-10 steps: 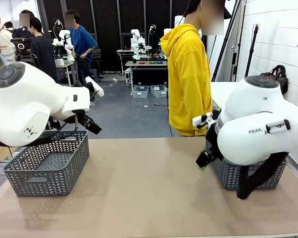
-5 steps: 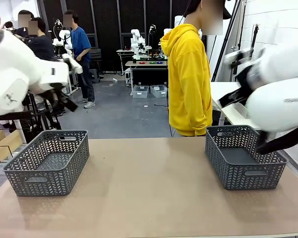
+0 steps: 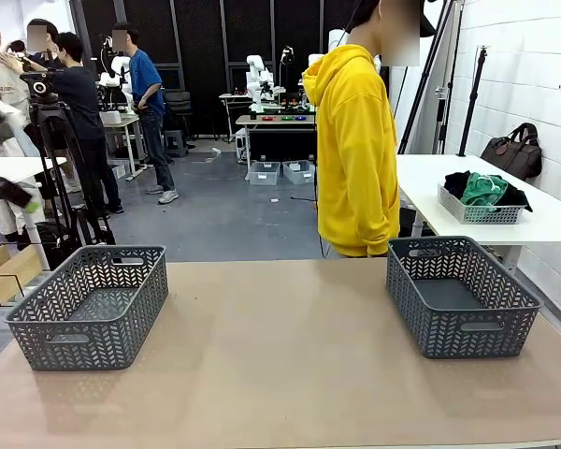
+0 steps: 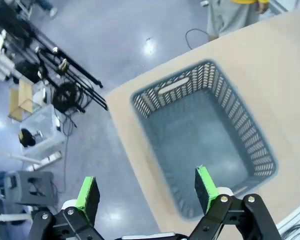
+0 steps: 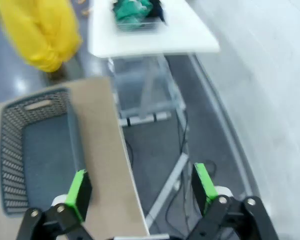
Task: Sort the tops and bottoms.
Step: Lift clothes from the center of the table with your left hand.
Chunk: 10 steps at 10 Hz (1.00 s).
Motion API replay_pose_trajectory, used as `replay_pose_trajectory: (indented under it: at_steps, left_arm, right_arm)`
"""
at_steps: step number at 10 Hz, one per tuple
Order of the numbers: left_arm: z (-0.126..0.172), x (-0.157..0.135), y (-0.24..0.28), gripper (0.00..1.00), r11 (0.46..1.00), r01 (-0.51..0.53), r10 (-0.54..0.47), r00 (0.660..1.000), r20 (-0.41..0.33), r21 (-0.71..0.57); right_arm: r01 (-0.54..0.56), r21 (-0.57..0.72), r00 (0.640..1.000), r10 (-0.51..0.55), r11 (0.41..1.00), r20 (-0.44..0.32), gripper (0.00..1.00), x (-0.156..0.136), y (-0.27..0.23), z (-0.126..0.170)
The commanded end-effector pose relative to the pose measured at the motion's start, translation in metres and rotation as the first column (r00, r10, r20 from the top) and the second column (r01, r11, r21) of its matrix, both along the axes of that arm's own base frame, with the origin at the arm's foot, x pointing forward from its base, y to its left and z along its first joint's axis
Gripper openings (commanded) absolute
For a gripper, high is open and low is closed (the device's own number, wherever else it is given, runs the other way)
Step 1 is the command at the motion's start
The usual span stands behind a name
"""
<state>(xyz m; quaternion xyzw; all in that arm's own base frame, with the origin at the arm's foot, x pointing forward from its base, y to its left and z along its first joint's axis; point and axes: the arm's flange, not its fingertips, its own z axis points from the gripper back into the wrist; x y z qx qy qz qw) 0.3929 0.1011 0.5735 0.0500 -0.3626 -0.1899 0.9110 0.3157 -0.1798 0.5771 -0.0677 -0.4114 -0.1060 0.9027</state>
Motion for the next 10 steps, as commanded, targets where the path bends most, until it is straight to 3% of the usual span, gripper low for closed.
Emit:
replay_pose_trajectory:
  at_steps: [1, 2, 3, 5, 6, 7, 9, 10]
  left_arm:
    - [-0.025, -0.015, 0.035, 1.00, 0.994, 0.019, -0.017, 1.000, 0.013, -0.106]
    - [-0.039, -0.009, 0.036, 1.00, 0.991, 0.009, -0.009, 1.000, -0.004, -0.132]
    - [-0.012, -0.013, 0.029, 1.00, 0.998, -0.020, 0.020, 1.000, -0.006, -0.055]
    - [-0.012, -0.013, 0.029, 1.00, 0.998, -0.020, 0.020, 1.000, -0.006, -0.055]
    - [-0.024, -0.018, 0.038, 1.00, 0.996, -0.017, 0.016, 1.000, -0.012, -0.082]
    - [-0.026, 0.003, 0.049, 1.00, 0.993, -0.085, 0.077, 0.992, -0.099, -0.078]
    - [-0.057, 0.043, 0.116, 1.00, 0.969, -0.244, 0.222, 0.932, -0.286, -0.040]
    - [-0.072, 0.049, 0.139, 1.00, 0.958, -0.280, 0.245, 0.911, -0.331, -0.061]
  right_arm:
    - [0.116, 0.112, 0.993, -0.114, 0.987, -0.025, 1.00, -0.029, -0.041, -0.058]
    - [0.116, 0.180, 0.991, -0.103, 0.977, -0.080, 1.00, -0.031, -0.055, -0.081]
    - [0.078, 0.069, 0.997, -0.077, 0.995, -0.017, 1.00, -0.016, -0.043, -0.018]
    - [0.078, 0.069, 0.997, -0.077, 0.995, -0.017, 1.00, -0.016, -0.043, -0.018]
    - [0.103, 0.102, 0.994, -0.099, 0.989, -0.049, 1.00, -0.021, -0.065, -0.033]
    - [0.119, 0.062, 0.992, -0.116, 0.991, -0.046, 1.00, -0.011, -0.070, -0.039]
    - [0.135, 0.089, 0.991, -0.134, 0.987, -0.019, 1.00, 0.007, -0.122, -0.059]
    - [0.154, 0.103, 0.988, -0.152, 0.983, -0.021, 1.00, 0.012, -0.138, -0.069]
